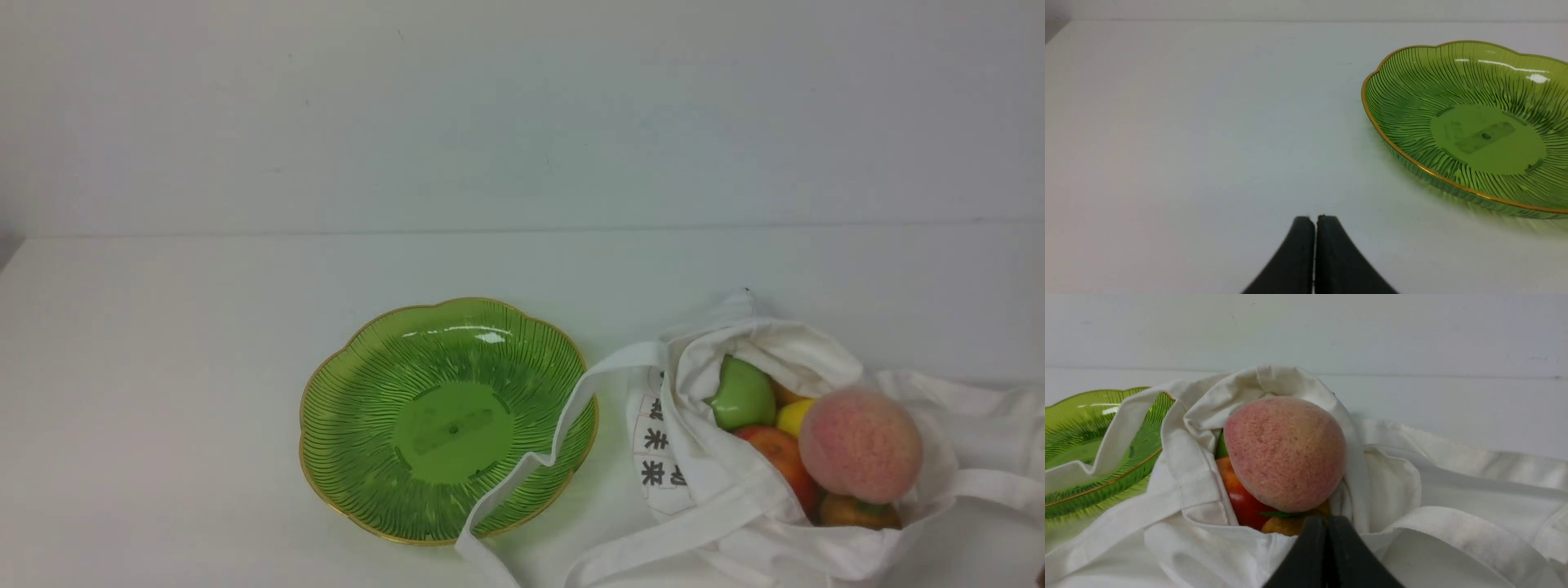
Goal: Take the fruit out of the cloth bag on the white table and place them on a plate.
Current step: 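Reach into the cloth bag and grasp the peach with the right gripper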
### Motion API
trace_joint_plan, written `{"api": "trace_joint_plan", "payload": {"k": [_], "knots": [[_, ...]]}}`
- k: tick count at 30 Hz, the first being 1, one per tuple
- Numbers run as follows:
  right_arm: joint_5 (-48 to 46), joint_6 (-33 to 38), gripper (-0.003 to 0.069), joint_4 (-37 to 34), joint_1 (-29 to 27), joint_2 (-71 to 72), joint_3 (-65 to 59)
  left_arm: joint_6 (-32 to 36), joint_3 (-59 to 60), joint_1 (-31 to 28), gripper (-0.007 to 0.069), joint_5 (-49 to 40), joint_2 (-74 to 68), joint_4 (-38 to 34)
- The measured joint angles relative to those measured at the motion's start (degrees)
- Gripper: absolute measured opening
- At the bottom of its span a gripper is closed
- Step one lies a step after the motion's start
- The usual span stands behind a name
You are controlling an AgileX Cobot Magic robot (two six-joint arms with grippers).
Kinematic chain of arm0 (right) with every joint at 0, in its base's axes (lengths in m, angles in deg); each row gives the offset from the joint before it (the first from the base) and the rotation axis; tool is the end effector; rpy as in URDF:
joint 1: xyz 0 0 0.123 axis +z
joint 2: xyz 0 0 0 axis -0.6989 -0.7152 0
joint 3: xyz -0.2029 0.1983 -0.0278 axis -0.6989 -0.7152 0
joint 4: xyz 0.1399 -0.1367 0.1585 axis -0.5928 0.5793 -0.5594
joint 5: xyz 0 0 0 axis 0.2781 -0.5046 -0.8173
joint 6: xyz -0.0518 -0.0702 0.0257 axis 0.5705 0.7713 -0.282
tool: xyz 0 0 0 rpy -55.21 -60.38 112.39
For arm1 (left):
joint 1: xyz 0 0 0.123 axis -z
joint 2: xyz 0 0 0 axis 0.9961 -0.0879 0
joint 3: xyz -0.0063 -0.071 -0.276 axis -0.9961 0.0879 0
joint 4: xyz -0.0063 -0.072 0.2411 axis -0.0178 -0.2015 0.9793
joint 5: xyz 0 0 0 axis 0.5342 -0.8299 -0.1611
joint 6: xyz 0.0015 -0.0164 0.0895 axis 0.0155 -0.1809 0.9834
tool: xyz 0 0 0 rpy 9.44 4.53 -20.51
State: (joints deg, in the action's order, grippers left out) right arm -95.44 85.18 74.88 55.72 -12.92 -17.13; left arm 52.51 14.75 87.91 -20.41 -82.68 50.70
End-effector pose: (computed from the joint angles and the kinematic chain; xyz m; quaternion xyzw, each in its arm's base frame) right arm 0.0512 0.0135 0.1722 -0.0657 0.8002 0.0905 0.5892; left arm 0.0518 -0.0040 0.1702 0.0062 0.8111 -0.0342 0.5839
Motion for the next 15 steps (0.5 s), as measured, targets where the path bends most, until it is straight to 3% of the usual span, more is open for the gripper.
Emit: {"api": "trace_joint_plan", "payload": {"k": [8, 15], "knots": [[1.26, 0.00, -0.0015, -2.58, 0.00, 0.00, -0.10, 0.00, 0.00, 0.00, -0.0008, 0.00, 0.00, 0.00], [16.14, -1.01, -0.0015, -20.16, 0.00, 0.00, -0.25, 0.00, 0.00, 0.00, -0.0008, 0.00, 0.00, 0.00]]}}
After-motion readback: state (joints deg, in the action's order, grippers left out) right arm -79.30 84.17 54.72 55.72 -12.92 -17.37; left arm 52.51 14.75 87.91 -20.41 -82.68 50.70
